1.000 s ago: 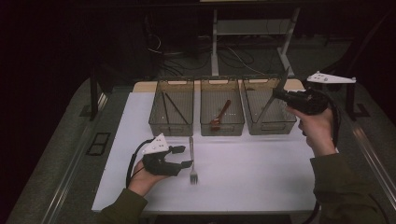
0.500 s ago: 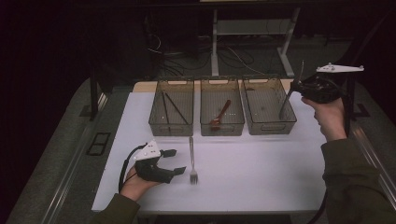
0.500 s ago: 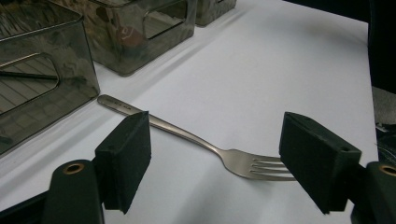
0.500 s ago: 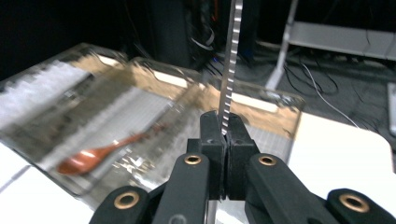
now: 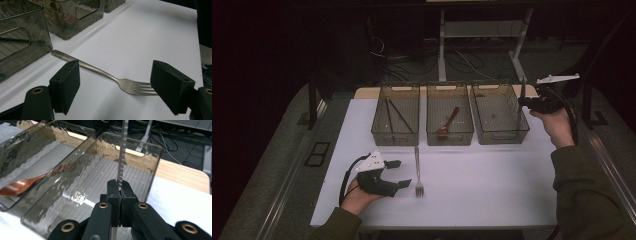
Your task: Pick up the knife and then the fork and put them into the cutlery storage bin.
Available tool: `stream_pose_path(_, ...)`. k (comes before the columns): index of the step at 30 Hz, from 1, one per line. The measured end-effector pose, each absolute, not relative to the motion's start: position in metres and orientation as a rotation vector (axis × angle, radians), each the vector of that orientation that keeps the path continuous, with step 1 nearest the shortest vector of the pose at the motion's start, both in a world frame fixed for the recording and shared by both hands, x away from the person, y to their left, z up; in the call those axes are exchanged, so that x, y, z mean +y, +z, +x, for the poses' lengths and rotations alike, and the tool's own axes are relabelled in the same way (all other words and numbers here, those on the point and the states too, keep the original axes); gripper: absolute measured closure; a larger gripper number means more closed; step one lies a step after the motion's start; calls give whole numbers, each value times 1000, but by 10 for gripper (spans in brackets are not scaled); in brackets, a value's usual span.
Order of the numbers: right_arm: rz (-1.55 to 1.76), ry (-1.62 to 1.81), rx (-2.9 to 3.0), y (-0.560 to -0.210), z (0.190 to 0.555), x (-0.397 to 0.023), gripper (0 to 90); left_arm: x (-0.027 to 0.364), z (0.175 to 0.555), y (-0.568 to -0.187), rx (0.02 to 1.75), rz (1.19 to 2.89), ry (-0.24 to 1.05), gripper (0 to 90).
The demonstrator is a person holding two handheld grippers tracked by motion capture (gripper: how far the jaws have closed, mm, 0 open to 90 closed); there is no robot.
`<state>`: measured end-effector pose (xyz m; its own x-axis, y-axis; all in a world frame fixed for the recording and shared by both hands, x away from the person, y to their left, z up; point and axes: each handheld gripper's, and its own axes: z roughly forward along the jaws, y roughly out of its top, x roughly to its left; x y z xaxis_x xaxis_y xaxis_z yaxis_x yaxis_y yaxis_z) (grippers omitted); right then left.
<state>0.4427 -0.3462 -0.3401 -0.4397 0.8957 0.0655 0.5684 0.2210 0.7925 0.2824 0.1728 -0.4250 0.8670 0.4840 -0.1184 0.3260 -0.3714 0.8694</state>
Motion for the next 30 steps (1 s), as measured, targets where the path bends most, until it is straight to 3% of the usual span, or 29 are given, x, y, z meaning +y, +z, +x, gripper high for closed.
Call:
stream_pose_path(15,1392,1026,2167,-380,492,-314,864,172,281,-425,577,1993,184,230)
stream_pose_path(24,1433,1049,2159,-390,490,-313,577,172,281,-425,575,1996,184,232)
stream_pose_path(30,1383,1157,2161,-379,476,-313,455,171,281,-425,577,1998,185,235)
